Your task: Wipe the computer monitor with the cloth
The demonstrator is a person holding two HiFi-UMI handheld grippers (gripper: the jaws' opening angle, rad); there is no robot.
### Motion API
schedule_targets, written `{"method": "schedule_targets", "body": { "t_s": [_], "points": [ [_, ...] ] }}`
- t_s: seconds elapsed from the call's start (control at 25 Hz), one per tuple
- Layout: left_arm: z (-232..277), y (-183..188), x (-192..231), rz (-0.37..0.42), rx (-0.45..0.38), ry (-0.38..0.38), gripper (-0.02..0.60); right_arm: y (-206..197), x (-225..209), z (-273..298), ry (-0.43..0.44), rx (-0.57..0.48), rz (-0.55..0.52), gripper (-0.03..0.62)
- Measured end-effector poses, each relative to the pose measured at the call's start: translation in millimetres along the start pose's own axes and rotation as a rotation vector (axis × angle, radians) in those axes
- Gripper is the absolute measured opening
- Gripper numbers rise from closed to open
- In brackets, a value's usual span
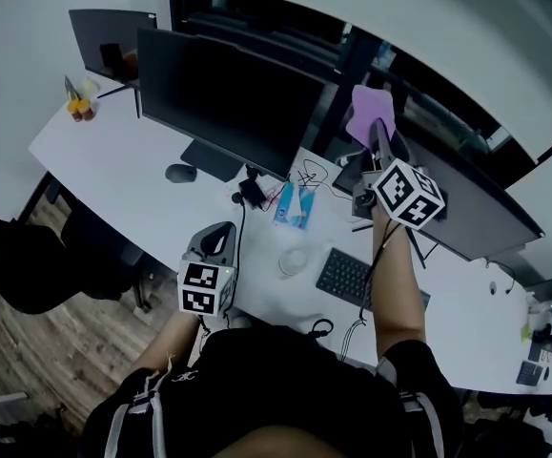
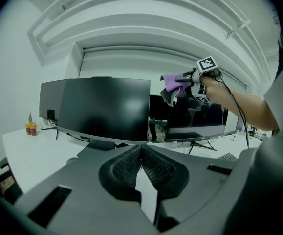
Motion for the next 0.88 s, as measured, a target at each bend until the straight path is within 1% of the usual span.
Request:
{"method": "schedule_targets", "body": {
  "t_s": [0.12,0.24,0.36,0.48,0.6,0.72,0.88],
  "points": [
    [1,2,-4,0.005,0.006,-0.018,0.014,14,6,-28,0.016,-0.064,-0.007,0.084],
    [6,4,-14,0.023,0.016,-0.058,0.014,19,6,-59,-0.001,-0.116,-0.075,0.084],
    [15,7,-29,0.042,0.025,-0.104,0.014,9,-4,-89,-0.053,-0.128,-0.162,0.084],
    [26,14,-45,0.076,0.033,-0.146,0.014,-7,-22,-123,-0.133,-0.125,-0.206,0.084],
    [34,31,-63,0.118,0.009,-0.161,0.014,-20,-45,-164,-0.214,-0.126,-0.211,0.084],
    [24,48,-91,0.13,-0.039,-0.166,0.014,-35,-69,-215,-0.279,-0.126,-0.187,0.084],
    [-8,45,-148,0.145,-0.076,-0.178,0.014,-53,-92,-291,-0.323,-0.131,-0.159,0.084]
  ]
}}
Point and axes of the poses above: the fingertips, and each gripper's own axes: z forward along the fingers, x to its left, y out of its top, the point moved 2 cm from there along -z, backward along the fingers, and after that the axes turned 11 degrees about x, right-handed, at the moved point
